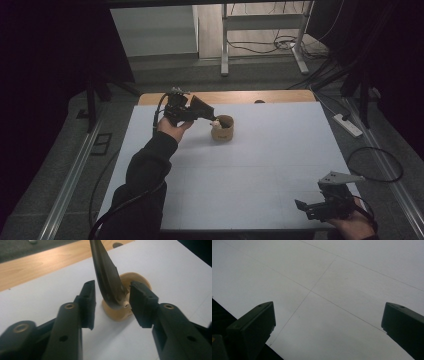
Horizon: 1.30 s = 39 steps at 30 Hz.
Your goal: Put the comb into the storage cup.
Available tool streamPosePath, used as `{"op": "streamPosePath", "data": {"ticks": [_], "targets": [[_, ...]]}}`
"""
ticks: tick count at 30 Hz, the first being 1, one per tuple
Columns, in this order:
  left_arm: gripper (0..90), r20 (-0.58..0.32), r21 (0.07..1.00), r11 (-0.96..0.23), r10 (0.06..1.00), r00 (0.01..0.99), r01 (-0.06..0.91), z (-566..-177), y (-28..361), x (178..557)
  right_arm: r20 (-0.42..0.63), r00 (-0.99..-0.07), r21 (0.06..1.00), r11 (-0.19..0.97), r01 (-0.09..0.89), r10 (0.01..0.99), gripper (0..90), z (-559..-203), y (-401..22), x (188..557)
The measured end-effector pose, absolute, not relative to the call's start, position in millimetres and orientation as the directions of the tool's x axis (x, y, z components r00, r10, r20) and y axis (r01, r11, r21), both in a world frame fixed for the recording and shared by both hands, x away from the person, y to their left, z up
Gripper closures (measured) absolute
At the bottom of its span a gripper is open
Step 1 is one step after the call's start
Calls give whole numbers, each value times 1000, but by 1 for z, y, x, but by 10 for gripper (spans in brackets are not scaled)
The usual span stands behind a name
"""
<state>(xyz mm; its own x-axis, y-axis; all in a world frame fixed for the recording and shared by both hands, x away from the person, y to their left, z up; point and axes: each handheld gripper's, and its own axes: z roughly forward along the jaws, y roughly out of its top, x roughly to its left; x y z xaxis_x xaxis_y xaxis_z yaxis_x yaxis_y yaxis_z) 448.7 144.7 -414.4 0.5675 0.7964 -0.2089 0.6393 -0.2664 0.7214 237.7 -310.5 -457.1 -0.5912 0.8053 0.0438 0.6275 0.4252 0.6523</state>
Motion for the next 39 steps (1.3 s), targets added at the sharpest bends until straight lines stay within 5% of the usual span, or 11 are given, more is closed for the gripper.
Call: {"op": "streamPosePath", "data": {"ticks": [12, 23, 39], "targets": [[329, -87, 779, -301, 817, 570, 550, -412, 144, 440, 44, -592, 651, 426, 628, 805, 0, -457, -310, 238], [62, -78, 815, -259, 838, 540, 518, -411, 150, 432, 43, -593, 652, 427, 626, 804, 0, -457, -310, 238], [0, -58, 846, -262, 820, 570, 464, -405, 164, 416, 45, -603, 661, 429, 616, 797, 0, -456, -310, 236]]}}
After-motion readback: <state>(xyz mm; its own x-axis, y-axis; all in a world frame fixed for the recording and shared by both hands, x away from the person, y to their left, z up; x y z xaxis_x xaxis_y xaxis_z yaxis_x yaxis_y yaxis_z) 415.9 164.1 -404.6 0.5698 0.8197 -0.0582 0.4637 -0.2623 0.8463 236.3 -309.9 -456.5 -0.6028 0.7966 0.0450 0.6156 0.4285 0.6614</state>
